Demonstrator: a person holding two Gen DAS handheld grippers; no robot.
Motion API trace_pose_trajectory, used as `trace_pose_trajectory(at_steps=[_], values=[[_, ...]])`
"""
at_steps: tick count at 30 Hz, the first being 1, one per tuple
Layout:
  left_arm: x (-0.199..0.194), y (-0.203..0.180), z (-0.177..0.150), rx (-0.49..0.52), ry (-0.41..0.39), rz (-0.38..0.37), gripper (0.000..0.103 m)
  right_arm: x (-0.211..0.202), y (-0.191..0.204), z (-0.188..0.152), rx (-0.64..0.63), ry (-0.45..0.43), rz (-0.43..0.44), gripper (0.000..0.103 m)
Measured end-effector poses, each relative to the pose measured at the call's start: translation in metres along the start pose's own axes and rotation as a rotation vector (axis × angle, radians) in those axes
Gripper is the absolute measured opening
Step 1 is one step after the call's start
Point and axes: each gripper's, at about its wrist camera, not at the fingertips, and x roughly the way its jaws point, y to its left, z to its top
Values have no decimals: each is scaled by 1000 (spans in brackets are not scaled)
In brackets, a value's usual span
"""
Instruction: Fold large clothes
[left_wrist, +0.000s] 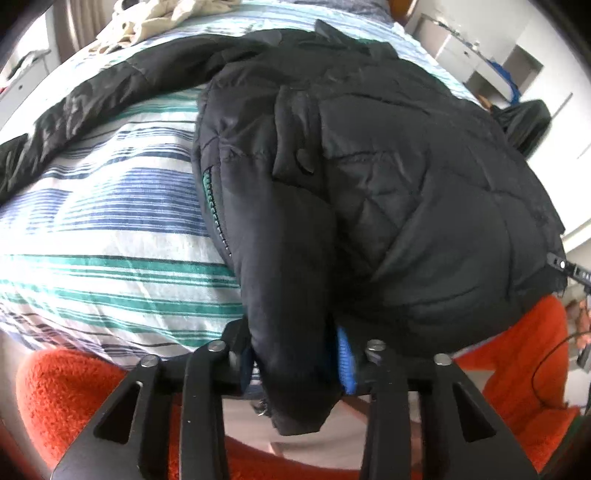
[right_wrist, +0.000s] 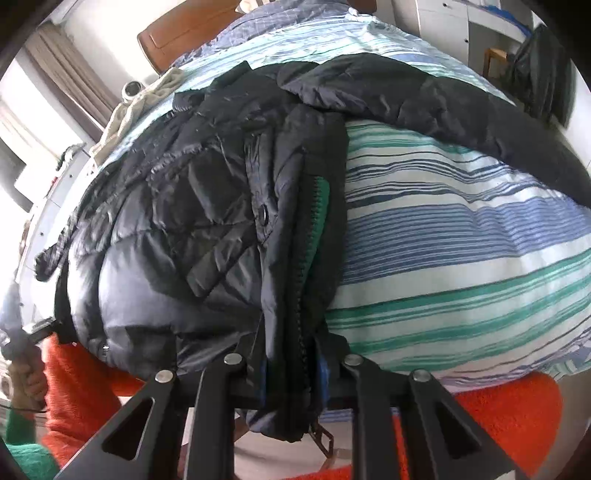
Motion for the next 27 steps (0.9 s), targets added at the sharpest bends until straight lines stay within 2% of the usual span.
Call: trace_pose_trajectory(at_steps=[2,3,4,5,7,10,12,15,18,23,27], values=[[-14,-7,1,7,-35,39,61,-3,1,0,-9,-10,-2,49],[-24,-9,0,13,-67,62,68,-5,0,0,-4,-18,3,54],[-36,-9,1,16,-106,83,80,-8,-2,1,6,-28,6,59],[-46,-10,1,15,-137,96,89,-15,-6,2,21,-43,6,60],[-70,-12,3,4,-219,121,99,-28,-12,3,43,-78,11,60],[-98,-14,10,-4,-327,140,100,-49,-15,8,66,-129,3,61],[-111,-17,13,0,-400,132,100,-61,-17,9,83,-158,30,61],[-117,-23,22,-8,-450,93,100,-74,-16,11,85,-209,80,61],[-106,-29,27,-15,-422,53,100,-81,-10,12,46,-247,35,61],[-75,-49,32,44,-277,37,100,-99,-4,12,-8,-332,-36,61],[-77,-62,31,47,-282,29,102,-108,-4,15,-54,-381,-105,61]])
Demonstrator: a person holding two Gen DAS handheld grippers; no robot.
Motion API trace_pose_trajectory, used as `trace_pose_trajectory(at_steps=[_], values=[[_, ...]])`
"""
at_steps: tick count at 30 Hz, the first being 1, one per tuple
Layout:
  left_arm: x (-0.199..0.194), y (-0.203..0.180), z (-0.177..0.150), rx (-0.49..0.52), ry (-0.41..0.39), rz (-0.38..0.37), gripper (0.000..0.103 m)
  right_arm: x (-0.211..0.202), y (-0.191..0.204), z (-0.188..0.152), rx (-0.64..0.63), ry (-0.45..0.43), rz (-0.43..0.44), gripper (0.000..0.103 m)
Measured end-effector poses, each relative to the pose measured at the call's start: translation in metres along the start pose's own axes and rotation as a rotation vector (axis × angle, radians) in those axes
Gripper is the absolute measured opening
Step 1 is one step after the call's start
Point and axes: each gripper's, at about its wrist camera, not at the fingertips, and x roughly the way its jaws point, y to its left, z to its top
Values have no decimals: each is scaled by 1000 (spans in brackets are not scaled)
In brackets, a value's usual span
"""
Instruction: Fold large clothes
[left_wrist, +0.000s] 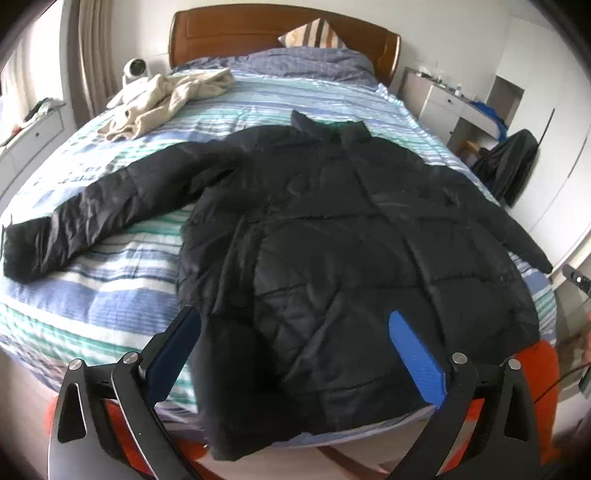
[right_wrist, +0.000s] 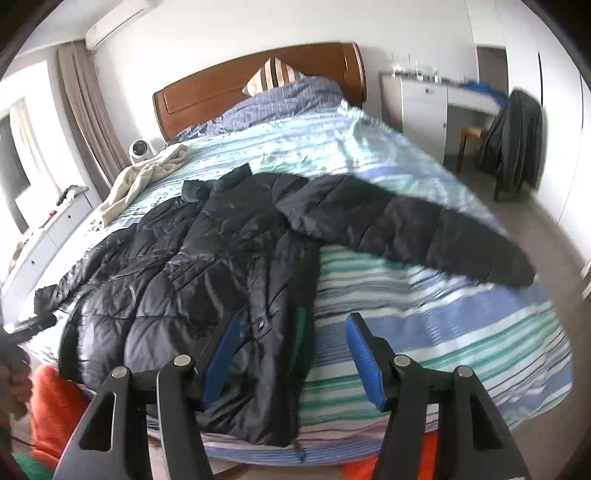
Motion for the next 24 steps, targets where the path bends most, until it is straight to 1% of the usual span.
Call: trace_pose_trajectory(at_steps=[1,3,4,5,6,7,8,9,10,11,13,16,18,20,22,24], values=[[-2,-4,3,9,-13,19,102,-2,-2,2,-2,-14,-15,61],[-6,-5,7,13,-40,34,102,-5,-10,7,14,-47,-29,62],[-5,-4,10,9,-44,40,102,-8,-15,10,26,-73,-36,63],[-5,-3,13,1,-45,38,102,-12,-23,14,41,-109,-54,66],[-4,-1,16,-14,-44,27,101,-17,-38,18,75,-155,-96,68],[-3,1,18,-26,-42,17,101,-20,-52,21,116,-175,-122,68],[-1,5,20,-44,-39,3,101,-22,-63,22,151,-186,-132,69],[0,7,21,-58,-37,-2,101,-24,-86,23,221,-201,-147,69],[0,9,22,-65,-37,-1,101,-23,-102,23,270,-203,-160,68],[1,10,23,-68,-39,6,101,-20,-128,21,350,-194,-172,69],[2,10,24,-61,-44,34,101,-12,-164,14,468,-175,-156,69],[6,8,24,-55,-42,58,101,13,-229,-5,698,-129,-78,69],[8,7,25,-60,-36,57,101,29,-258,-18,836,-112,-20,69],[10,5,26,-63,-29,57,101,48,-281,-26,944,-110,38,70],[11,4,27,-61,-26,62,101,66,-295,-30,1004,-92,41,70],[12,4,27,-59,-25,67,101,84,-304,-32,1058,-80,10,68]])
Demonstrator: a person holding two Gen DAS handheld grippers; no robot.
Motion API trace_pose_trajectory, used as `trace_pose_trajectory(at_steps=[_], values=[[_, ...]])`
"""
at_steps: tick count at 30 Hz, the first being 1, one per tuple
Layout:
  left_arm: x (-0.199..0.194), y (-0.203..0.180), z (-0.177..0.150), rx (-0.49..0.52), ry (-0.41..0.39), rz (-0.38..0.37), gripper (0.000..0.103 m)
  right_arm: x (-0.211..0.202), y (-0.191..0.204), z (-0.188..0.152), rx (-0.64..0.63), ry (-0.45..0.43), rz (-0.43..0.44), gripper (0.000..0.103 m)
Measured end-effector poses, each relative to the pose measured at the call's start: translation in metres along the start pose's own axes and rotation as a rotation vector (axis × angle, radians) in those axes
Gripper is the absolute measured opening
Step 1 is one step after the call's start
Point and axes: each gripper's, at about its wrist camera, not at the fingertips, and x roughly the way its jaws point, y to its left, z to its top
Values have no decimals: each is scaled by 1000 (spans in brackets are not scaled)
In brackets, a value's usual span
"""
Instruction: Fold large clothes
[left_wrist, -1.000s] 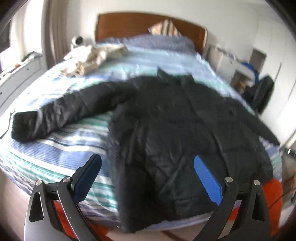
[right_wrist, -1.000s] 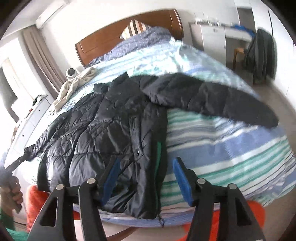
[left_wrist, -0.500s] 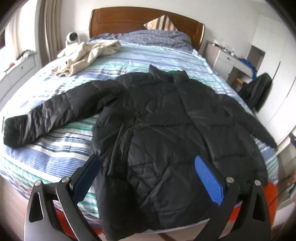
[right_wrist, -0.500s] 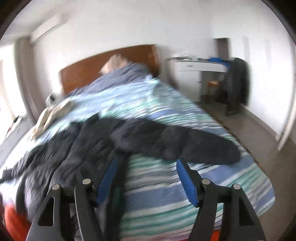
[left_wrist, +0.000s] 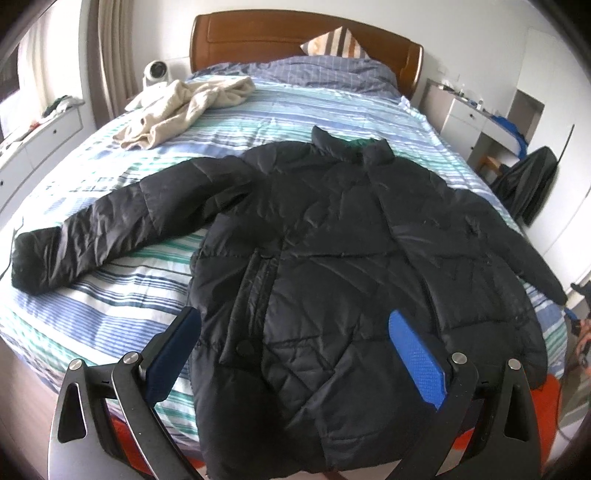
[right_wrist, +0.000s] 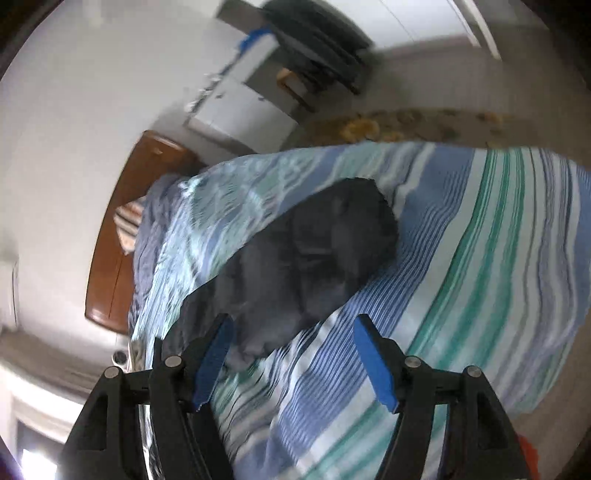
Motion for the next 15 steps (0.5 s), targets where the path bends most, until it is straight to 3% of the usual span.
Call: trace_pose_trajectory(at_steps=[2,4,7,8,10,15], values=[[1,1,-1,-1,3,7,101,20,-11,8,62,-9,-30,67],[1,3,-2,-6,9,15,101,34,-17,14,96,-34,-59,58],[2,10,-7,-18,23,33,101,46,-17,22,78,-72,-124,21],[3,12,-8,-20,27,39,101,46,-9,22,47,-88,-145,16],[2,17,-11,-20,35,62,101,34,30,16,-126,-138,-163,13],[7,24,-19,-12,56,94,101,-16,187,-69,-702,-199,47,12]])
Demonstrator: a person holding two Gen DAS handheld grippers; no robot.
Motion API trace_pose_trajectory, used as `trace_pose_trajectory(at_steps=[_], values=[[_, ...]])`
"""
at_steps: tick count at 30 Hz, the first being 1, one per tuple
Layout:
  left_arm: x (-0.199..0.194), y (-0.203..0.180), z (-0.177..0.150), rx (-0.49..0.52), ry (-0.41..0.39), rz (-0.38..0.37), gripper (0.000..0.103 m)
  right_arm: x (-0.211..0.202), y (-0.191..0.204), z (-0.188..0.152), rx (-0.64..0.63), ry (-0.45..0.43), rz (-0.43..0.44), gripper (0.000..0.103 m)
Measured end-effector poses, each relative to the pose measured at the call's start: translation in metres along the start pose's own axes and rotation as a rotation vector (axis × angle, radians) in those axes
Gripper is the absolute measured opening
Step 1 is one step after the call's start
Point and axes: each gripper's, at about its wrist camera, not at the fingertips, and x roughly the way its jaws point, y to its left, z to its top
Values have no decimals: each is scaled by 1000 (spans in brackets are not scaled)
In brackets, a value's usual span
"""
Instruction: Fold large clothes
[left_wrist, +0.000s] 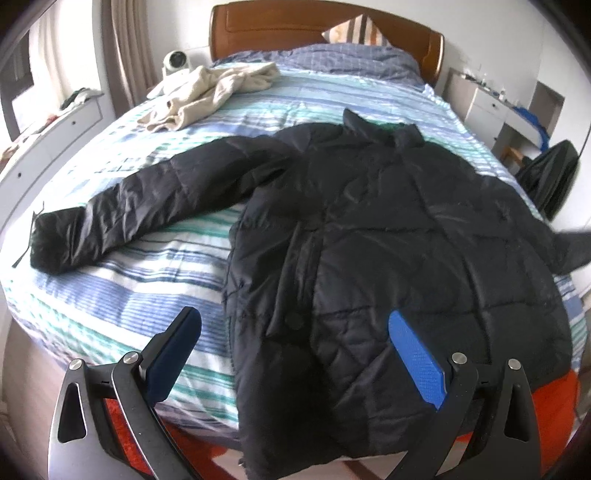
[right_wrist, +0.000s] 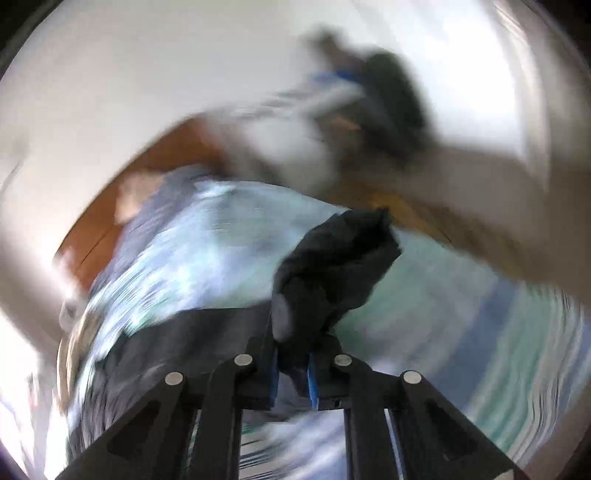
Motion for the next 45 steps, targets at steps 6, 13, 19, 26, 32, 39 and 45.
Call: trace_pose_trajectory(at_steps=[6,13,19,26,32,39,45], values=[[-3,-8,-2,-9,-14,-24,101,-27,184,-32,-411,10,256,12],[-10,-6,-6,-12,-28,-28,101,8,307,-139,-641,193,401,11],[-15,6,-16,-28,-33,-4,101,33,327,-214,-688,355,400,14],[-8,5,-13,-47,-3,-54,101,20,314,-232,-624,441,515,81],[2,-17,22,-117,34,-325,102,-36,276,-209,-528,368,567,81],[85,-117,72,37,186,-424,100,-62,233,-201,-454,350,490,81],[136,-178,103,146,262,-393,14,-77,206,-185,-409,320,450,81]])
